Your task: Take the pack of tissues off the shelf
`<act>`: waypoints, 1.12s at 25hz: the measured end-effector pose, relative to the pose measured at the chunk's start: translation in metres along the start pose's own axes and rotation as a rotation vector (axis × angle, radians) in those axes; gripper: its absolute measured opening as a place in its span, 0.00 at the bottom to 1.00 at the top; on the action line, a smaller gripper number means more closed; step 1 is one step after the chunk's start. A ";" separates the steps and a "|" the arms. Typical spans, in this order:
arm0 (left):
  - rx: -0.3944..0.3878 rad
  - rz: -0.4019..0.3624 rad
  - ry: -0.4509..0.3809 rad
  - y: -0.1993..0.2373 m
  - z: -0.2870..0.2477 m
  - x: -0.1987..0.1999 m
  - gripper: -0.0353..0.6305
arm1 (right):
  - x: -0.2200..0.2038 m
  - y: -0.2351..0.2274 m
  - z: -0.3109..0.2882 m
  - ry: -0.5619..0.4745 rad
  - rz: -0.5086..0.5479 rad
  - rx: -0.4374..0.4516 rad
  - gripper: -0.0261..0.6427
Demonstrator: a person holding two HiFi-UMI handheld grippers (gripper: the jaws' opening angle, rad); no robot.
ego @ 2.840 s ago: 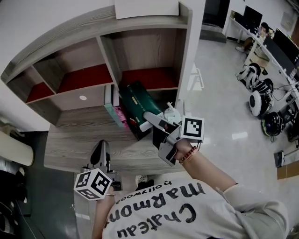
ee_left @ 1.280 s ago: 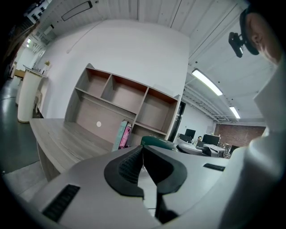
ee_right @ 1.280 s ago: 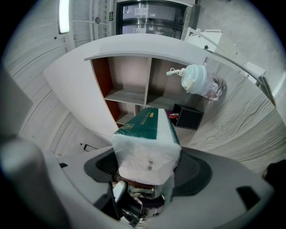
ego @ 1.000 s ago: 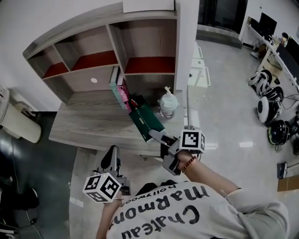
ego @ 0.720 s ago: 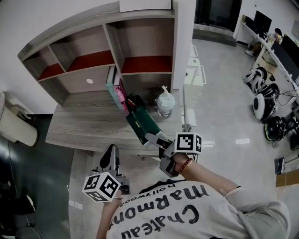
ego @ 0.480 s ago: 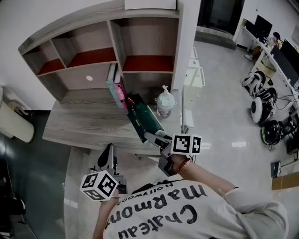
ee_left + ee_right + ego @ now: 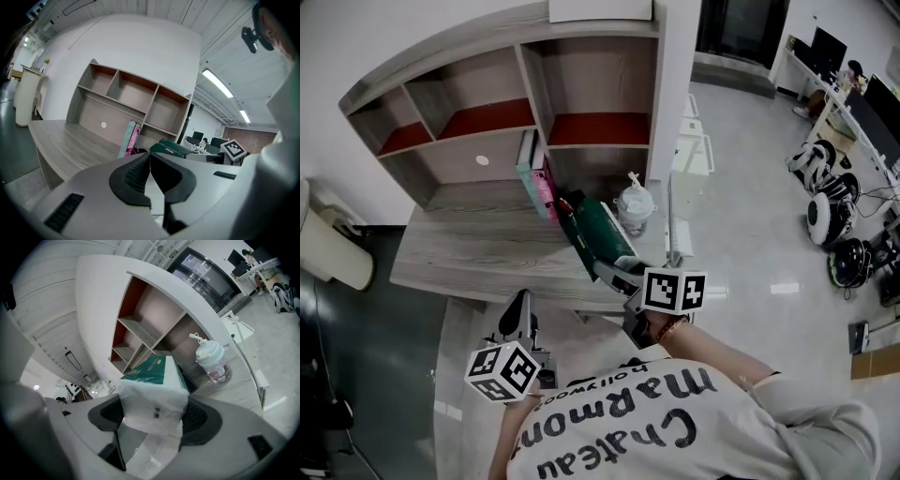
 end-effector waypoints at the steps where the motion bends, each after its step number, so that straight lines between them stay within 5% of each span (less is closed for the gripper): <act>1: -0.001 -0.001 -0.001 -0.001 0.000 0.000 0.08 | 0.002 0.000 0.000 -0.002 0.016 -0.008 0.57; 9: -0.005 -0.004 -0.013 -0.004 0.001 0.002 0.08 | 0.002 -0.005 0.004 0.017 0.091 -0.054 0.57; 28: -0.011 0.021 0.016 -0.013 0.008 -0.021 0.08 | -0.018 -0.016 0.022 0.071 0.077 -0.082 0.57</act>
Point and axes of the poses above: the fingertips, and each gripper's own axes: z backward along the fingers, y to its left, x out of its top, the point moved 6 cm from there along z, backward along the fingers, and after that the axes turned 11 degrees about x, right-handed, at the moved point
